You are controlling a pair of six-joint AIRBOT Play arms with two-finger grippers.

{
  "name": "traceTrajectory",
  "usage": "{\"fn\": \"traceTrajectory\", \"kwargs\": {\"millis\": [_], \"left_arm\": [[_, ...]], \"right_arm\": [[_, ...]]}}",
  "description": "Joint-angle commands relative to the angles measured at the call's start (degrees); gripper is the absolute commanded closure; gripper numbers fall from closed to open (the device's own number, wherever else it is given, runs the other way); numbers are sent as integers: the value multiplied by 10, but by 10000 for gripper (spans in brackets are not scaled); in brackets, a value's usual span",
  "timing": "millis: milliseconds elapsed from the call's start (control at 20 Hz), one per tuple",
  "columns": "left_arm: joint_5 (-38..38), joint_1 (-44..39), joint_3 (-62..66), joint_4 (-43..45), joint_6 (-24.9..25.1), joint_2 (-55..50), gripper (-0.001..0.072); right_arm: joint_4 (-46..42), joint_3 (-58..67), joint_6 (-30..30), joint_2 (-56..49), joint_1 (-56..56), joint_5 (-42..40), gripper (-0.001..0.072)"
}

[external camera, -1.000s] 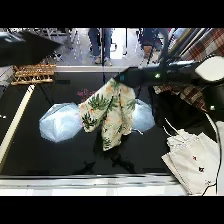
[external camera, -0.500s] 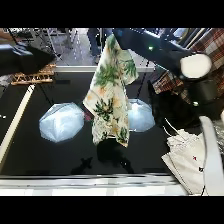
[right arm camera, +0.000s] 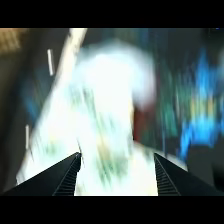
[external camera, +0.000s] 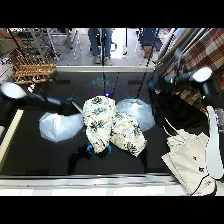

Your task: Fold the clothes and pants, and hang the long-sleeved shirts on hangers.

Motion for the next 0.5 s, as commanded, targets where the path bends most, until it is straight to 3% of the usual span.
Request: {"fn": "traceTrajectory", "kwargs": {"millis": [0,150,300,450], "left_arm": [[-5,-33,-100,5,-9,-49,333],[-5,-76,-133,112,-46,-58,332],[34,-101,-151,160,-94,-58,130],[130,-102,-155,139,-132,-67,70]], "right_arm": [[-8,-143,-71,25,-14,163,198],[-57,-266,-90,44,30,133,185],[-61,-336,-93,45,68,75,134],[-10,-350,-134,45,118,30,123]]}}
